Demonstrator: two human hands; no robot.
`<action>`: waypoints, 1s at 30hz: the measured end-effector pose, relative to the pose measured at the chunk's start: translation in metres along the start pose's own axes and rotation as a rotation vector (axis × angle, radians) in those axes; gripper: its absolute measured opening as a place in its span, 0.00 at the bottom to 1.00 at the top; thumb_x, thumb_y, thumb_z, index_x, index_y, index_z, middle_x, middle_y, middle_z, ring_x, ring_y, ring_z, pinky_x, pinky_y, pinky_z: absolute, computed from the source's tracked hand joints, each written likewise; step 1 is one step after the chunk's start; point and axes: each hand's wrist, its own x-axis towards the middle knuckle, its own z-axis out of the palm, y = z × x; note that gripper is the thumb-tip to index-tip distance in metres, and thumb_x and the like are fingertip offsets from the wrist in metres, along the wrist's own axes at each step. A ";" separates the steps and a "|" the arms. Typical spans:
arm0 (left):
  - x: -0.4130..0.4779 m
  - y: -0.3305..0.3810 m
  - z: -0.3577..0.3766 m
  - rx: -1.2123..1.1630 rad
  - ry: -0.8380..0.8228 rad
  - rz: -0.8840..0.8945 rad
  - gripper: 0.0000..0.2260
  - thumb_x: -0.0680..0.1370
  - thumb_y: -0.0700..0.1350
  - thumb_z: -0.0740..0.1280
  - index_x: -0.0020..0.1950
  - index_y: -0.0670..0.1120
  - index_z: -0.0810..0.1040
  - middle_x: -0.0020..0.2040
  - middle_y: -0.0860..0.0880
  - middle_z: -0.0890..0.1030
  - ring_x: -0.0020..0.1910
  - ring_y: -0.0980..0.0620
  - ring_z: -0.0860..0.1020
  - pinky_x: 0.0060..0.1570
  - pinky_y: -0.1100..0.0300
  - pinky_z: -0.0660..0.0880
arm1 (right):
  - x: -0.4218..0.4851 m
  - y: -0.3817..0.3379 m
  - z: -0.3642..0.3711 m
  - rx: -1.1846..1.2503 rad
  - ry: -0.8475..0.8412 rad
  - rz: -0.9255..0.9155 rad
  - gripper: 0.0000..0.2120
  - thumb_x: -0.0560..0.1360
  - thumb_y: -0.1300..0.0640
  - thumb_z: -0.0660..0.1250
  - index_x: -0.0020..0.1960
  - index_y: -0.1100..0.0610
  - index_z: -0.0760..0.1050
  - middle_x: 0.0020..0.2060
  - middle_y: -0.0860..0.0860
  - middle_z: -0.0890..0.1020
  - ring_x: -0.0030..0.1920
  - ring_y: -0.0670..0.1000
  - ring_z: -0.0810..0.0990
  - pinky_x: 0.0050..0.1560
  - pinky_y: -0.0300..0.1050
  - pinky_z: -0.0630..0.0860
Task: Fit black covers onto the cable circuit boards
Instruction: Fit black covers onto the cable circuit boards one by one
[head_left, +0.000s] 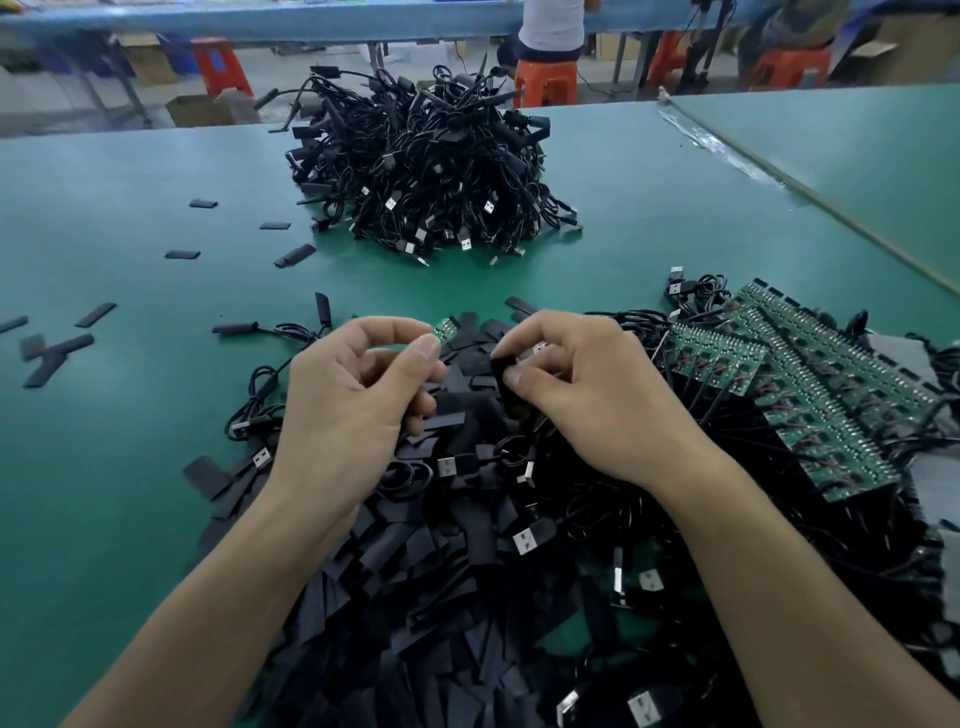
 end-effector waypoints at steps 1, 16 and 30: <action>-0.001 -0.001 0.000 0.007 -0.004 -0.009 0.02 0.78 0.41 0.70 0.47 0.48 0.81 0.35 0.49 0.83 0.29 0.57 0.77 0.29 0.67 0.74 | 0.001 -0.001 0.000 0.063 0.007 0.002 0.08 0.76 0.60 0.71 0.45 0.47 0.79 0.33 0.44 0.83 0.32 0.37 0.78 0.36 0.26 0.70; -0.008 0.005 0.009 -0.098 -0.144 -0.041 0.02 0.71 0.48 0.72 0.39 0.54 0.82 0.39 0.43 0.86 0.36 0.48 0.86 0.32 0.63 0.78 | 0.001 -0.006 -0.002 0.527 -0.043 0.038 0.09 0.73 0.68 0.74 0.44 0.55 0.80 0.32 0.52 0.84 0.33 0.51 0.84 0.33 0.38 0.76; -0.005 0.000 0.006 -0.055 -0.111 0.004 0.05 0.73 0.44 0.73 0.45 0.45 0.80 0.33 0.43 0.84 0.29 0.51 0.81 0.30 0.64 0.78 | 0.000 -0.003 0.002 0.207 -0.032 -0.082 0.11 0.67 0.60 0.80 0.48 0.53 0.86 0.39 0.46 0.87 0.41 0.44 0.86 0.48 0.44 0.82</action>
